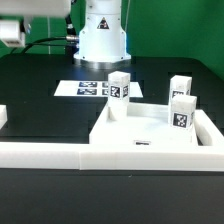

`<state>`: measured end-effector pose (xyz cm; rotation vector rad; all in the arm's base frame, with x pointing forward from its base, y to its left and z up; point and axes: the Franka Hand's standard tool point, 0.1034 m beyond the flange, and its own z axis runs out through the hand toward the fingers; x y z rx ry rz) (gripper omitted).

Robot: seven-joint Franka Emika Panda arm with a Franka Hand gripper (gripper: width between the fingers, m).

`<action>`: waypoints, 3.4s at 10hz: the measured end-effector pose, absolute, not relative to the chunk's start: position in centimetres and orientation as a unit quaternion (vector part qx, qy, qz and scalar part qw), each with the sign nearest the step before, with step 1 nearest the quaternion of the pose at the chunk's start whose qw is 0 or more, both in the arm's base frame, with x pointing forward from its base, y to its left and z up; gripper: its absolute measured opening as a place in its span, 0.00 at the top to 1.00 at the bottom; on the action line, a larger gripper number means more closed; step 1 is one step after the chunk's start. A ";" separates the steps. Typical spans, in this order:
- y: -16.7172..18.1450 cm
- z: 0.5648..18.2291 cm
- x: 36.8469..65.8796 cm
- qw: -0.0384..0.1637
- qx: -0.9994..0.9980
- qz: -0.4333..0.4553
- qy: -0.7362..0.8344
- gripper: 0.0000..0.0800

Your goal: Assemble square table

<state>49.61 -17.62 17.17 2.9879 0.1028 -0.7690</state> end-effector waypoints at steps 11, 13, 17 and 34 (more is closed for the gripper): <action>-6.9 21.1 58.5 -0.003 0.994 0.098 -0.054 0.64; -7.4 20.7 58.1 0.009 0.987 0.149 -0.058 0.64; -6.9 20.2 57.9 0.007 0.989 0.139 -0.056 0.64; -1.9 10.7 58.8 0.046 0.956 0.267 -0.110 0.64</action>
Offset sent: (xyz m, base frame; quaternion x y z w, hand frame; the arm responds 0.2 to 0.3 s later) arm 0.0000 0.0000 0.0000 0.0000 0.1938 0.0000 0.9810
